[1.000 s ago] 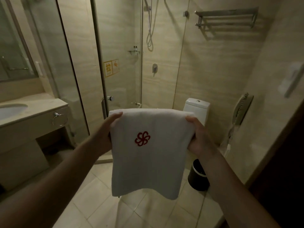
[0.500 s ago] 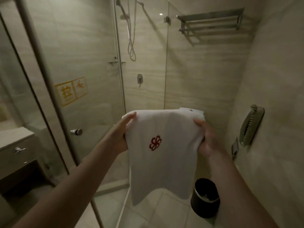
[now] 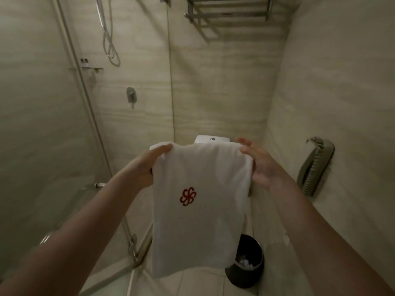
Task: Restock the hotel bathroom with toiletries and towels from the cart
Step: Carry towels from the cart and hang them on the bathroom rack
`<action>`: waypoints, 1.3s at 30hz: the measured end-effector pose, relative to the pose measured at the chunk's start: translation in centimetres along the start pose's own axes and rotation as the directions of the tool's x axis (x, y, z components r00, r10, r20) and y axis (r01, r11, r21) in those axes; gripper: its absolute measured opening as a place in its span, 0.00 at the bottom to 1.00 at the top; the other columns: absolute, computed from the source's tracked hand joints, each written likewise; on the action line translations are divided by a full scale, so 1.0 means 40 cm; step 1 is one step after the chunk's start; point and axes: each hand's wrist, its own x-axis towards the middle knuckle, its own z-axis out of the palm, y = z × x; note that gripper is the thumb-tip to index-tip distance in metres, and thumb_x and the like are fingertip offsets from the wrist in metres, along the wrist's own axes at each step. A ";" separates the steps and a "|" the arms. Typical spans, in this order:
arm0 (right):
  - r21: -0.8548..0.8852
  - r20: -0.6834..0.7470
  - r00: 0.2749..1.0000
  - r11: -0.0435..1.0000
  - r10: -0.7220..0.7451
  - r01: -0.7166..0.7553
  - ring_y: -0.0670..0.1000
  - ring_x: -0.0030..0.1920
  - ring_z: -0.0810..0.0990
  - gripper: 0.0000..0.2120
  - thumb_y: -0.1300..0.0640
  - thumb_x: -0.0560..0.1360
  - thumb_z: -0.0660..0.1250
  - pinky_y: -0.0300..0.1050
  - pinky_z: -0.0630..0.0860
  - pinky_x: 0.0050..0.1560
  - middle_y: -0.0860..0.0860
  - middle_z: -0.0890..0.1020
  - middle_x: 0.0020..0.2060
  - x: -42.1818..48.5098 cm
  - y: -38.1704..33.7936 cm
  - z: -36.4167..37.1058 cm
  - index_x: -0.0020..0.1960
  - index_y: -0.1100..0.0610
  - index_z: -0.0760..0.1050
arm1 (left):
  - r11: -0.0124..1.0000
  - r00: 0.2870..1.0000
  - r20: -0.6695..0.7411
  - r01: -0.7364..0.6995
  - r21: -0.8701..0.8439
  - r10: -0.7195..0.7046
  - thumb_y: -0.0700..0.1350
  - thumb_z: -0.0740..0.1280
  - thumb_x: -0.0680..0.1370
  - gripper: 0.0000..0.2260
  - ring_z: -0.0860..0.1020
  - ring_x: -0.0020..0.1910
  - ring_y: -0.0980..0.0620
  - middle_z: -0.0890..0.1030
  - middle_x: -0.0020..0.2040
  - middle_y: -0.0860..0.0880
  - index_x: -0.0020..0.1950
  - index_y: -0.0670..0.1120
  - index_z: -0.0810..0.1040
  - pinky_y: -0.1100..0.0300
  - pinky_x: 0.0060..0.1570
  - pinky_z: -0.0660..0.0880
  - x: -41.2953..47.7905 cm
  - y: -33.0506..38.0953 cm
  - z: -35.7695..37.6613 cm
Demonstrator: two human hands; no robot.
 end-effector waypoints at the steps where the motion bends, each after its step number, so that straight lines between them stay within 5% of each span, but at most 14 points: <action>1: -0.030 -0.011 1.000 1.000 -0.010 0.010 0.47 0.38 0.81 0.10 0.65 0.75 0.63 0.41 0.78 0.39 0.51 0.81 0.43 0.045 0.003 0.002 0.51 0.52 0.76 | 1.000 1.000 -0.001 0.015 -0.006 -0.015 0.49 0.62 0.78 0.08 0.80 0.31 0.50 0.81 0.36 0.45 0.46 0.45 0.76 0.60 0.31 0.78 0.050 0.010 -0.007; 7: -0.233 -0.145 0.971 0.960 -0.190 0.153 0.46 0.48 0.78 0.07 0.61 0.75 0.67 0.32 0.75 0.41 0.50 0.80 0.53 0.339 0.013 0.055 0.47 0.51 0.80 | 0.987 0.987 -0.079 -0.130 0.093 0.138 0.45 0.65 0.77 0.15 0.77 0.51 0.43 0.76 0.54 0.42 0.63 0.48 0.68 0.51 0.45 0.78 0.356 0.090 -0.068; 10: -0.194 -0.215 0.946 0.960 -0.243 0.202 0.50 0.59 0.77 0.10 0.63 0.74 0.67 0.38 0.74 0.50 0.52 0.78 0.60 0.471 -0.005 0.069 0.45 0.49 0.82 | 0.982 0.992 0.022 -0.126 0.140 0.124 0.45 0.62 0.79 0.08 0.81 0.41 0.48 0.81 0.45 0.44 0.58 0.46 0.72 0.58 0.35 0.79 0.471 0.149 -0.087; 13: -0.162 -0.249 0.924 0.954 -0.289 0.254 0.48 0.59 0.76 0.11 0.65 0.75 0.65 0.36 0.74 0.49 0.51 0.77 0.61 0.581 -0.037 0.069 0.46 0.50 0.81 | 0.973 0.994 0.073 -0.089 0.214 0.075 0.47 0.60 0.80 0.11 0.79 0.28 0.53 0.82 0.33 0.46 0.47 0.41 0.78 0.63 0.27 0.76 0.584 0.197 -0.080; 17: -0.133 -0.293 0.889 0.936 -0.352 0.327 0.51 0.60 0.77 0.11 0.67 0.75 0.65 0.42 0.75 0.57 0.53 0.78 0.61 0.736 -0.080 0.045 0.47 0.53 0.80 | 0.907 0.951 -0.086 -0.253 0.336 0.297 0.46 0.59 0.81 0.14 0.74 0.34 0.50 0.76 0.38 0.41 0.40 0.41 0.76 0.59 0.32 0.69 0.766 0.243 -0.058; 20: -0.192 -0.321 0.852 0.909 -0.414 0.369 0.48 0.57 0.78 0.11 0.67 0.75 0.64 0.38 0.75 0.54 0.51 0.80 0.57 0.849 -0.086 0.019 0.48 0.54 0.80 | 0.888 0.908 -0.161 -0.320 0.330 0.387 0.47 0.60 0.80 0.14 0.75 0.38 0.47 0.77 0.39 0.41 0.40 0.39 0.76 0.53 0.39 0.74 0.882 0.274 -0.040; 25: -0.269 -0.316 0.794 0.852 -0.519 0.449 0.47 0.53 0.79 0.13 0.68 0.75 0.64 0.40 0.75 0.57 0.47 0.82 0.50 1.043 -0.095 -0.036 0.45 0.52 0.81 | 0.820 0.827 -0.214 -0.411 0.399 0.519 0.57 0.62 0.72 0.22 0.74 0.36 0.47 0.75 0.36 0.42 0.40 0.36 0.76 0.49 0.36 0.74 1.069 0.323 -0.007; 28: -0.237 -0.313 0.792 0.851 -0.524 0.469 0.52 0.57 0.79 0.13 0.68 0.75 0.64 0.46 0.74 0.60 0.51 0.82 0.52 1.176 -0.123 -0.088 0.44 0.51 0.81 | 0.861 0.842 -0.243 -0.402 0.311 0.481 0.52 0.66 0.76 0.18 0.77 0.38 0.46 0.78 0.38 0.42 0.42 0.36 0.77 0.46 0.41 0.78 1.194 0.374 0.023; 31: -0.165 -0.306 0.813 0.869 -0.495 0.467 0.51 0.58 0.77 0.16 0.71 0.75 0.61 0.44 0.74 0.59 0.50 0.81 0.51 1.319 -0.176 -0.128 0.43 0.53 0.80 | 0.922 0.913 -0.144 -0.366 0.127 0.382 0.43 0.65 0.78 0.09 0.80 0.33 0.51 0.81 0.35 0.45 0.42 0.39 0.77 0.59 0.34 0.79 1.320 0.445 0.061; 39: -0.128 -0.231 0.839 0.870 -0.493 0.476 0.52 0.55 0.78 0.22 0.73 0.75 0.59 0.45 0.74 0.60 0.51 0.82 0.48 1.635 -0.246 -0.162 0.36 0.51 0.84 | 0.911 0.929 0.006 -0.363 0.198 0.369 0.46 0.60 0.80 0.11 0.81 0.39 0.52 0.83 0.44 0.44 0.52 0.42 0.79 0.62 0.35 0.79 1.566 0.541 0.084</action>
